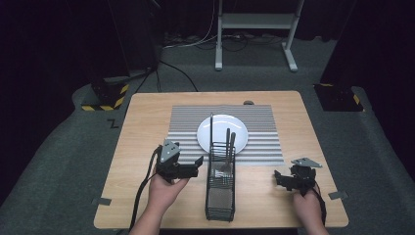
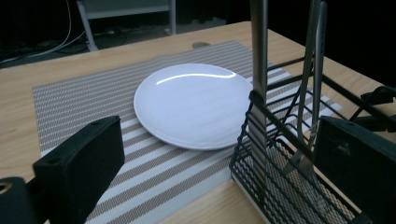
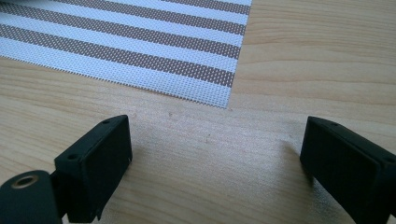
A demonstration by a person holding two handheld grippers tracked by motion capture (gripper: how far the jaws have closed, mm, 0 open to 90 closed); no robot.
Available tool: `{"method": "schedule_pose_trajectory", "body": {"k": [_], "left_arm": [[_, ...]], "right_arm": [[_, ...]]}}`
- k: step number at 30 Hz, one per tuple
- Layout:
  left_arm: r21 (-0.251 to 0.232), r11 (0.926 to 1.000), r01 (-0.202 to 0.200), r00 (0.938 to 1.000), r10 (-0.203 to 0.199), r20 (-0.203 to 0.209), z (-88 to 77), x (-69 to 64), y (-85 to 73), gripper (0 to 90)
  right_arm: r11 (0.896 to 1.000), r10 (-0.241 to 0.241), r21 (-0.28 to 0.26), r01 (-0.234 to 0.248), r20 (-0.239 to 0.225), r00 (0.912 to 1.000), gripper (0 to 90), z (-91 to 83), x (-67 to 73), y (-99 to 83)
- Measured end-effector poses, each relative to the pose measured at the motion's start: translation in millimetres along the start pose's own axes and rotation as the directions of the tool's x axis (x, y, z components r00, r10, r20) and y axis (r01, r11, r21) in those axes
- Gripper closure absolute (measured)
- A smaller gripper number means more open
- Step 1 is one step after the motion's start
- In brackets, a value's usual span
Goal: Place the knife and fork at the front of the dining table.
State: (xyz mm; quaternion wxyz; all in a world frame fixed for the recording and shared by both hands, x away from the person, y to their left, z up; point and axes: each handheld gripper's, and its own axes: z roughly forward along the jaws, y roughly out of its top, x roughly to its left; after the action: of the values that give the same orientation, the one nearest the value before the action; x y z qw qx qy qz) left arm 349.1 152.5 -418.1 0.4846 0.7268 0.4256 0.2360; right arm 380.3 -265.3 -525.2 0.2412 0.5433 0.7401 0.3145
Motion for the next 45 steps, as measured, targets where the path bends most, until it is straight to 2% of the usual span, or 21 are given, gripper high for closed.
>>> {"method": "schedule_pose_trajectory", "body": {"k": [7, 11, 15, 19, 22, 23, 26, 30, 31, 35, 41, 45], "left_arm": [[-0.012, 0.9995, -0.028, 0.9994, 0.028, 0.017, 10.1, -11.9, 11.2, 5.3], [-0.015, 0.9990, -0.043, 0.9990, 0.043, 0.009, 14.6, -15.0, 14.3, 9.0], [-0.032, 0.9984, -0.047, 0.9989, 0.047, -0.001, 19.3, -16.9, 18.6, 15.3], [-0.049, 0.9983, -0.032, 0.9995, 0.032, 0.003, 25.5, -16.7, 22.9, 18.7], [-0.060, 0.9976, -0.037, 0.9993, 0.036, -0.005, 29.6, -17.7, 24.4, 31.2], [-0.064, 0.9976, -0.025, 0.9997, 0.025, -0.007, 32.6, -17.8, 25.6, 34.7], [-0.077, 0.9970, -0.011, 0.9999, 0.011, -0.001, 36.7, -18.3, 27.3, 41.9], [-0.088, 0.9961, -0.012, 0.9999, 0.011, -0.005, 41.4, -19.7, 29.0, 51.5], [-0.090, 0.9958, -0.015, 0.9999, 0.014, -0.009, 43.2, -20.0, 29.2, 51.5], [-0.092, 0.9957, -0.010, 0.9999, 0.009, -0.009, 50.5, -21.6, 27.9, 64.5], [-0.104, 0.9942, -0.026, 0.9995, 0.024, -0.018, 52.6, -27.0, 25.9, 72.8], [-0.119, 0.9927, -0.022, 0.9991, 0.018, -0.038, 52.7, -31.3, 23.9, 77.8]], "right_arm": [[1.000, -0.001, 0.000, 0.001, -0.001, 1.0000, 8.9, -0.3, 0.2, -0.2], [1.000, -0.001, 0.000, 0.001, -0.002, 1.0000, 8.9, -0.2, 0.3, -0.2], [1.000, -0.001, 0.000, 0.001, -0.002, 1.0000, 8.9, -0.2, 0.2, -0.2], [1.000, -0.001, 0.000, 0.001, -0.002, 1.0000, 8.9, -0.2, 0.3, -0.2], [1.000, -0.001, 0.000, 0.001, -0.002, 1.0000, 8.9, -0.2, 0.3, -0.2], [1.000, -0.001, 0.000, 0.001, -0.002, 1.0000, 8.9, -0.2, 0.3, -0.2], [1.000, -0.001, 0.000, 0.001, -0.002, 1.0000, 8.9, -0.2, 0.3, -0.2], [1.000, -0.001, 0.000, 0.001, -0.002, 1.0000, 8.9, -0.2, 0.3, -0.2], [1.000, -0.001, 0.000, 0.001, -0.002, 1.0000, 8.9, -0.2, 0.2, -0.2], [1.000, -0.001, 0.000, 0.001, -0.002, 1.0000, 8.9, -0.2, 0.3, -0.2], [1.000, -0.001, 0.000, 0.001, -0.002, 1.0000, 8.9, -0.2, 0.3, -0.2], [1.000, -0.001, 0.000, 0.001, -0.002, 1.0000, 8.9, -0.2, 0.3, -0.2]]}}
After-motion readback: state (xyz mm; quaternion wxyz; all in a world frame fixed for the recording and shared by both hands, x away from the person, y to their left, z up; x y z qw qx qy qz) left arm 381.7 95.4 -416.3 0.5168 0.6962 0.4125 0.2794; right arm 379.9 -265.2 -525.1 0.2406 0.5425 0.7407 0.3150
